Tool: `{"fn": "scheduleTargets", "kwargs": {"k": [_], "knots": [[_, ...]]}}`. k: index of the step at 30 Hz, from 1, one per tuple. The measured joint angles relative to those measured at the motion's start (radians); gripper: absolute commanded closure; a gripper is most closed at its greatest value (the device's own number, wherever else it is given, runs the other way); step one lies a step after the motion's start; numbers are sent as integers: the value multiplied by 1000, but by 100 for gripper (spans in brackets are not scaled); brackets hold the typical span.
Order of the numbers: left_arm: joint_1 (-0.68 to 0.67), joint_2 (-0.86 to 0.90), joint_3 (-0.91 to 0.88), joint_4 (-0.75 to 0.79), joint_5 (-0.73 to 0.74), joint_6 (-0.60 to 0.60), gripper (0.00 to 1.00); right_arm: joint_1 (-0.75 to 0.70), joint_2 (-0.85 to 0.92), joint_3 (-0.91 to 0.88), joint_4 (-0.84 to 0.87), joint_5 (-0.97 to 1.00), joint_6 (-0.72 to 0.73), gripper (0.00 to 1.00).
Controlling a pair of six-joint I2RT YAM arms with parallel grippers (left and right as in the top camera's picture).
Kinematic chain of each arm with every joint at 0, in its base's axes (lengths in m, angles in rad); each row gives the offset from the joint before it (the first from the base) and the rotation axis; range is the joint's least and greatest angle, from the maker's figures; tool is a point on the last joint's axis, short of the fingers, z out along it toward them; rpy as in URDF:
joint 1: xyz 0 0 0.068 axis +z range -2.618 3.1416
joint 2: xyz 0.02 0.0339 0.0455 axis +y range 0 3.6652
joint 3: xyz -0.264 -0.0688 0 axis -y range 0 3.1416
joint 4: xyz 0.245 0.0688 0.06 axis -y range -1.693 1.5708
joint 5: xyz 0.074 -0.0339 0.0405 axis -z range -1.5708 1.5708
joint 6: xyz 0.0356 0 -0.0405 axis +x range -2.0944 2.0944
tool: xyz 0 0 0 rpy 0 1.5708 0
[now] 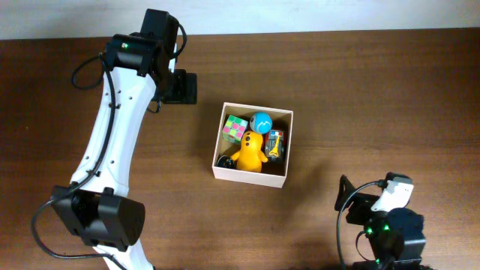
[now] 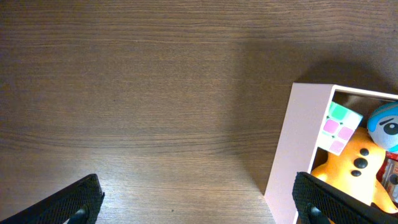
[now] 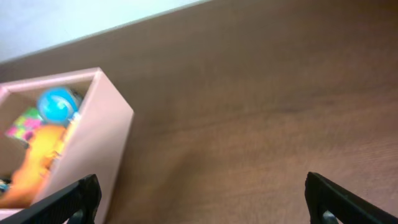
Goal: Pack container
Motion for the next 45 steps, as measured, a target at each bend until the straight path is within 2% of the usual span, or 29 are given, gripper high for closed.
{"fn": "scheduleTargets", "kwargs": {"k": [9,37,41,45], "knots": [[0,0,0,0,0,0,1,-1,-162,-130,10,-9,-1,1],[-3,-6,0,0,0,0,1,-11,-163,-168,8,-9,0,1],[-19,-74,-2,0,0,0,1,-11,-163,-168,8,-9,0,1],[-32,-240,-29,8,-25,7,1,-11,-163,-168,8,-8,0,1]]}}
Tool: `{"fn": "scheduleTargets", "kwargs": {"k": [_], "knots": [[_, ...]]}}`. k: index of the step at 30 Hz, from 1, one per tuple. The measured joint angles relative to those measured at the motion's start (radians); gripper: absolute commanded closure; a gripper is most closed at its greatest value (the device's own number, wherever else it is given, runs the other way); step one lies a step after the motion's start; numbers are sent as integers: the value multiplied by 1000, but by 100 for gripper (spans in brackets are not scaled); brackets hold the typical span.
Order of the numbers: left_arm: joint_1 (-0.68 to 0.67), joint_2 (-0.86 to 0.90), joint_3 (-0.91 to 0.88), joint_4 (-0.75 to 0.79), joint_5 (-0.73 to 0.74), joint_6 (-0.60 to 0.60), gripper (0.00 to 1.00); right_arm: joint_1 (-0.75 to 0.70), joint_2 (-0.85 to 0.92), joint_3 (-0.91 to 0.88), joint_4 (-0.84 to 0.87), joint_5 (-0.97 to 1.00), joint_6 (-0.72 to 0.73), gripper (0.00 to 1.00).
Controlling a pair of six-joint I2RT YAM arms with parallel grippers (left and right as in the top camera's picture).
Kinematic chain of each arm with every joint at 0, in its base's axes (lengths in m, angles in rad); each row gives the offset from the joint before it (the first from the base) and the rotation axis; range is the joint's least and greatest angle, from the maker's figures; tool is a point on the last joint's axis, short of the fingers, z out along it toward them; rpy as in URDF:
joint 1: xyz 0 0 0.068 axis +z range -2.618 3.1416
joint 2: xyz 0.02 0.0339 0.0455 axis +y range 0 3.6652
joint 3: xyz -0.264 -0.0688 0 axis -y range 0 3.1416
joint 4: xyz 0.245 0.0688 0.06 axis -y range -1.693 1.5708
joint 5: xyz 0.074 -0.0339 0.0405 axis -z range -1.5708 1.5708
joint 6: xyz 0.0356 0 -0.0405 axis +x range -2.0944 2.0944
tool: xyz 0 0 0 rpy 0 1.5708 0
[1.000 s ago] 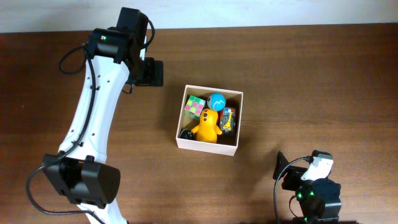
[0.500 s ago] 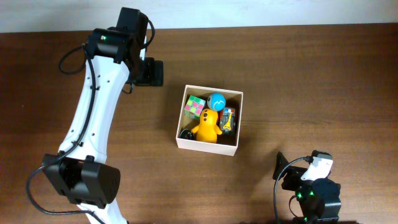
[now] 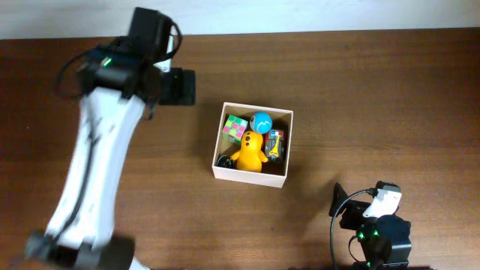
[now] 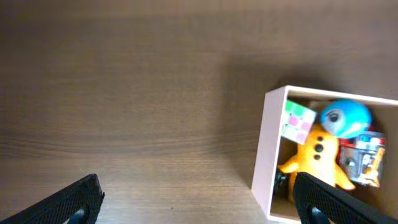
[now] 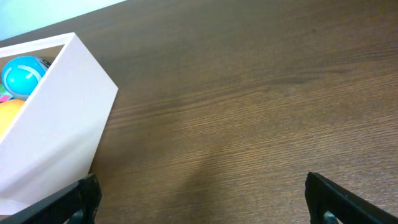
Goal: Pack container
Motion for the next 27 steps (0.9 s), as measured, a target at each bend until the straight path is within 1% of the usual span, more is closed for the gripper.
{"fn": "scheduleTargets", "kwargs": {"k": [2,5,7,8,9,13,16,18,22,27], "knots": [[0,-100,-40,36,-41,5,1,0,0,0,0,0,0,1],[0,-257,-172,182,-112,10,1,0,0,0,0,-1,0,1],[5,-355,-301,324,-145,13,1,0,0,0,1,-1,0,1],[10,-416,-397,412,-151,14,1,0,0,0,1,-3,0,1],[17,-452,-461,463,-153,15,1,-1,-1,0,1,-3,0,1],[71,-619,-780,707,-97,42,1,-2,-2,0,1,-4,0,1],[125,-765,-1006,829,-21,69,1,-2,-2,0,1,-5,-1,1],[155,-863,-1117,858,11,76,1,-2,-2,0,0,-4,0,1],[198,-1070,-1314,869,45,88,1,-2,-3,-1,0,-6,0,1],[216,-1283,-1514,871,61,91,1,-2,-3,-1,0,-7,0,1]]}}
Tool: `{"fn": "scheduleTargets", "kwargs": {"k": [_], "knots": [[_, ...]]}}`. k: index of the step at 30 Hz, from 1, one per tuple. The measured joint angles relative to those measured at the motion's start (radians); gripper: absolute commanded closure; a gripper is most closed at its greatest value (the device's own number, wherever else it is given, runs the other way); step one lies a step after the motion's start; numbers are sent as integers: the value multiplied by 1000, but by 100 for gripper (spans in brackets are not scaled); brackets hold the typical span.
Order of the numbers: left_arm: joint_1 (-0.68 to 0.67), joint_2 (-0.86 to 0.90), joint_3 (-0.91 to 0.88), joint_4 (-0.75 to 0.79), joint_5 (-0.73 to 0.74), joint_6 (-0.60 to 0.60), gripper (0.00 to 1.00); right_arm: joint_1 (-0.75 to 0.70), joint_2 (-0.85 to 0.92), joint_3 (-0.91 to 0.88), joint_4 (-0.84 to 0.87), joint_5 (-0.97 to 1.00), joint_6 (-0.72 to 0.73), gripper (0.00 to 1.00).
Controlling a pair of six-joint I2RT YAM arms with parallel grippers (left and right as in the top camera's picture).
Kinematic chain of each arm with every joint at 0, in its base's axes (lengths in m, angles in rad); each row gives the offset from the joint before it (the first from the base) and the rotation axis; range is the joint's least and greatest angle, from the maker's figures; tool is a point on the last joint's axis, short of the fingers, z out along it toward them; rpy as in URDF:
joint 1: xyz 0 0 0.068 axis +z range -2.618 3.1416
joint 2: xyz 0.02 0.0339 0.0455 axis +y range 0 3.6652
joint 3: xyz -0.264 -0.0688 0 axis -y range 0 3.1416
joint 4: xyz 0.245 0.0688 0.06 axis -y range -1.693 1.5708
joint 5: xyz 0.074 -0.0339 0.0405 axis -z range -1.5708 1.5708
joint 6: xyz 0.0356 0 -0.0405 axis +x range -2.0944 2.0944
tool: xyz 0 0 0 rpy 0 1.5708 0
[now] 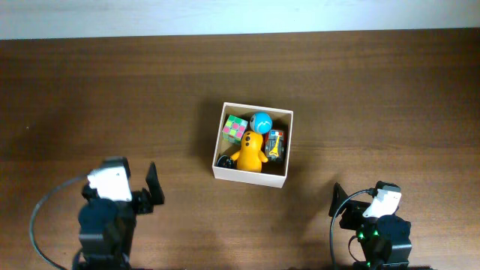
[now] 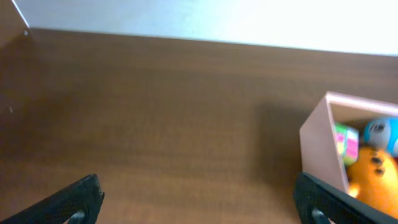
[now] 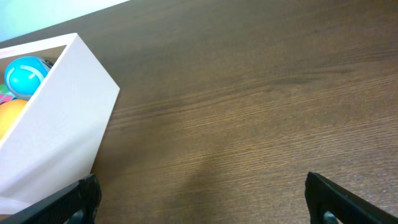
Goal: Pack container
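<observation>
A white open box (image 1: 250, 175) stands mid-table holding a yellow duck toy (image 1: 251, 152), a blue ball (image 1: 261, 121), a colour cube (image 1: 234, 128) and a small patterned can (image 1: 276, 142). My left gripper (image 1: 152, 193) sits folded back at the near left, open and empty; its wrist view shows the box (image 2: 314, 147) at the right with the duck (image 2: 373, 183) inside. My right gripper (image 1: 337, 204) rests at the near right, open and empty, with the box wall (image 3: 56, 130) to its left.
Bare brown wooden tabletop (image 1: 375, 90) surrounds the box. A pale wall strip (image 1: 240, 15) runs along the far edge. Both arm bases sit at the near edge.
My left arm has gone from reaching over the far left of the table to folded back at the near left edge. The right arm and the box contents are unchanged.
At first my left arm stretched out with its open gripper just left of the box, and the right arm was near its base. Then the right arm sat fully back while the left was still extended. Now both arms sit folded at the near edge, empty.
</observation>
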Motion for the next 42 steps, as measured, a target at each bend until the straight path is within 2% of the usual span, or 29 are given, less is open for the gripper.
{"fn": "scheduleTargets", "kwargs": {"k": [7,20,42], "knots": [[0,-179,-179,2,30,3,1,0,0,0,0,0,0,1],[0,-238,-345,8,55,3,1,0,0,0,0,0,1,1],[0,-241,-360,10,55,3,1,0,0,0,0,0,0,1]]}}
